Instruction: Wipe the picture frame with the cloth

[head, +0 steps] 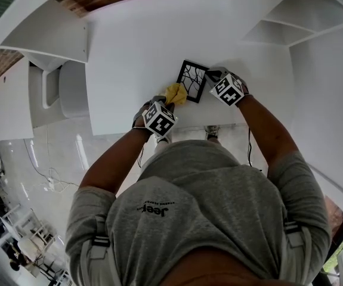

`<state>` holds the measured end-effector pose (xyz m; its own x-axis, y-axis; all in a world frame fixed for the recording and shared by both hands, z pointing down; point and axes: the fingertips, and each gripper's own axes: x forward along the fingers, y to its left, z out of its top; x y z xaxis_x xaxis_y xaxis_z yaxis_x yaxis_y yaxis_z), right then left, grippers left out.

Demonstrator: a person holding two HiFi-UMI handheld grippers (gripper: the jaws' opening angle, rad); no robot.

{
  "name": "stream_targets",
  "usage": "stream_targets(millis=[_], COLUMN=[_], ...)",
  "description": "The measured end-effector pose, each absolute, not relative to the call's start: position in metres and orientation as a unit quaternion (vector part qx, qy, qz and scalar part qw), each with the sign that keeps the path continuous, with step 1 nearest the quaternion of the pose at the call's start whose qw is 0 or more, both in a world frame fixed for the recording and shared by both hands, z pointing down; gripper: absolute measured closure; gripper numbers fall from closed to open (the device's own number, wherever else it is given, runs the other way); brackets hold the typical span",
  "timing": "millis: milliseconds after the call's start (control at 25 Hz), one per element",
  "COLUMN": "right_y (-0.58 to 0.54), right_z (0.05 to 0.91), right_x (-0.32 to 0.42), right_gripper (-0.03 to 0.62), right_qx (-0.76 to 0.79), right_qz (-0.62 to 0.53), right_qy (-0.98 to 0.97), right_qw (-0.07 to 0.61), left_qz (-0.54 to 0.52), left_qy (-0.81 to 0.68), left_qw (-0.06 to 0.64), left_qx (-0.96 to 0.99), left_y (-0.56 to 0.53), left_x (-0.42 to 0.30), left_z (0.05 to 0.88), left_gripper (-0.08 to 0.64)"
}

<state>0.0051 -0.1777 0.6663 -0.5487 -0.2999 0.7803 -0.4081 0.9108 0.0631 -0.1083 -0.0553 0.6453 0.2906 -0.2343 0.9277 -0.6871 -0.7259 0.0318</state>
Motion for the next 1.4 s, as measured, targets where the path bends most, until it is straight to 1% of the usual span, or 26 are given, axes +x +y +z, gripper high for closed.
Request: stream_targets(millis=[840,1400], right_y=[-0.177,-0.177], right_z=[0.666,0.666], right_x=[0.005,0.005], right_gripper=[0.574,0.575], right_qx=[0.209,0.211], right_qz=[0.071,0.072], right_qy=[-0.881,-0.882], right_qw=[0.418,0.416], left_qz=[0.520,0.504], left_qy=[-0.201,-0.163], left_qw=[0.194,0.187], left_qx=[0.807,0.827], left_y=[-0.044,-0.033], left_x=[-0.002,0.041], left_z=[0.657,0.649], left_gripper=[0.495,0.495])
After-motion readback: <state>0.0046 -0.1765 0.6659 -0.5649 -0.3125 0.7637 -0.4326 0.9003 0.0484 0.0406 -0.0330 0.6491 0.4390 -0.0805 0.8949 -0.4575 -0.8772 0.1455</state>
